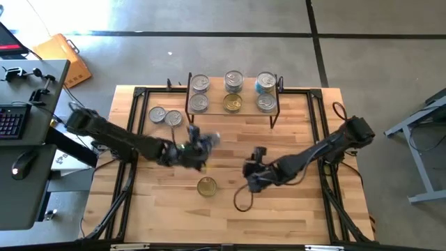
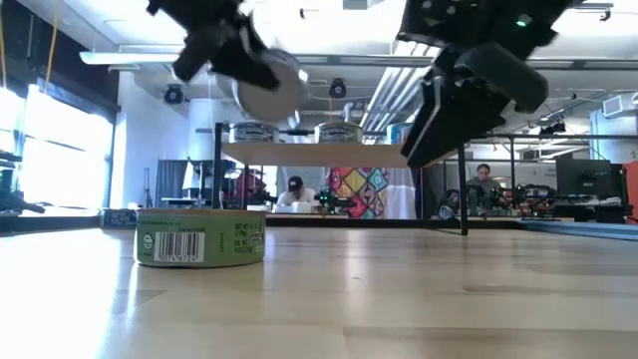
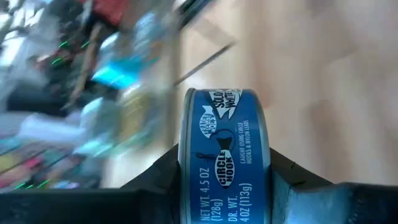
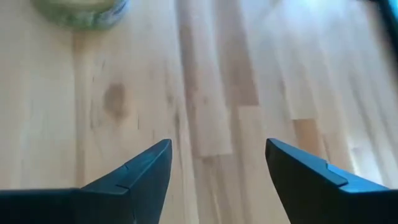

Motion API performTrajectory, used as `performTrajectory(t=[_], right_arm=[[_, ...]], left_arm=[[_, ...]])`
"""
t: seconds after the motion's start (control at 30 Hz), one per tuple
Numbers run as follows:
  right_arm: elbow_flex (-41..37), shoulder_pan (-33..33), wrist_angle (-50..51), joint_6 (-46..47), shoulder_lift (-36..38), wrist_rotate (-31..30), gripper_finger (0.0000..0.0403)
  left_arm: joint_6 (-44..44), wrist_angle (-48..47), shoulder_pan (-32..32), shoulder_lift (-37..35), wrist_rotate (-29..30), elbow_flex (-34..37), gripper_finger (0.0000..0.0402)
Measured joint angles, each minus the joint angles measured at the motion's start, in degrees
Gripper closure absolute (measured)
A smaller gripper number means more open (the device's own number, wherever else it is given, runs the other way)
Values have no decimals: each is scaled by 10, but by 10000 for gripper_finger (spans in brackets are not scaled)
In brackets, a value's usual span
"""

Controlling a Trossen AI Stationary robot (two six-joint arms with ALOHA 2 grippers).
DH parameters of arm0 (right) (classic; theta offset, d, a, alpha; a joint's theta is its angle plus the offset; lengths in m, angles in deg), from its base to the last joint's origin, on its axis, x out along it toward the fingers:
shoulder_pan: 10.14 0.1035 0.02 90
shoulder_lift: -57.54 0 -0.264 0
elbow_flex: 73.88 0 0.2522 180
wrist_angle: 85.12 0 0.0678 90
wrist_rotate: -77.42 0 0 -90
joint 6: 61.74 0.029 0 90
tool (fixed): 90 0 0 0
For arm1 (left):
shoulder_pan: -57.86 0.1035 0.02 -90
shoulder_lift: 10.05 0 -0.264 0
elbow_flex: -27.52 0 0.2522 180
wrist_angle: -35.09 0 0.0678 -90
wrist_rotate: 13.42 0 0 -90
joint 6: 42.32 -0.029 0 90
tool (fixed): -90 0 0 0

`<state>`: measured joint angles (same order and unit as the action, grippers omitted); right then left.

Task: Stack canned seafood by type on shelf
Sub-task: Stack the blue tuna can on top of the blue tuna can on the shelf

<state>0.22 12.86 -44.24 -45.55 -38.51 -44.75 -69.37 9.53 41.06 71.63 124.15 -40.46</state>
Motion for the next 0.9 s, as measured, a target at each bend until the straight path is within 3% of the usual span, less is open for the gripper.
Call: performTrajectory(t=[0.13,0.27,0.4,0.53,0.63,0.9], right_arm=[[-56,27,-25,62,16,-86,156],[-93,32,-67,83,22,-124,156],[-106,28,-101,75,22,-123,156],[-108,24,-112,59,21,-125,156],[-108,18,-121,47,21,-126,156],[-108,6,-130,44,21,-125,156]], left_arm=[[-116,-1,74,-61,7,-44,283],[-228,0,204,-86,-33,-83,283],[-284,0,344,-87,-139,-95,283],[-315,-21,446,-59,-255,-93,283],[-329,-6,484,-34,-304,-93,283],[-352,23,509,25,-306,-94,282]])
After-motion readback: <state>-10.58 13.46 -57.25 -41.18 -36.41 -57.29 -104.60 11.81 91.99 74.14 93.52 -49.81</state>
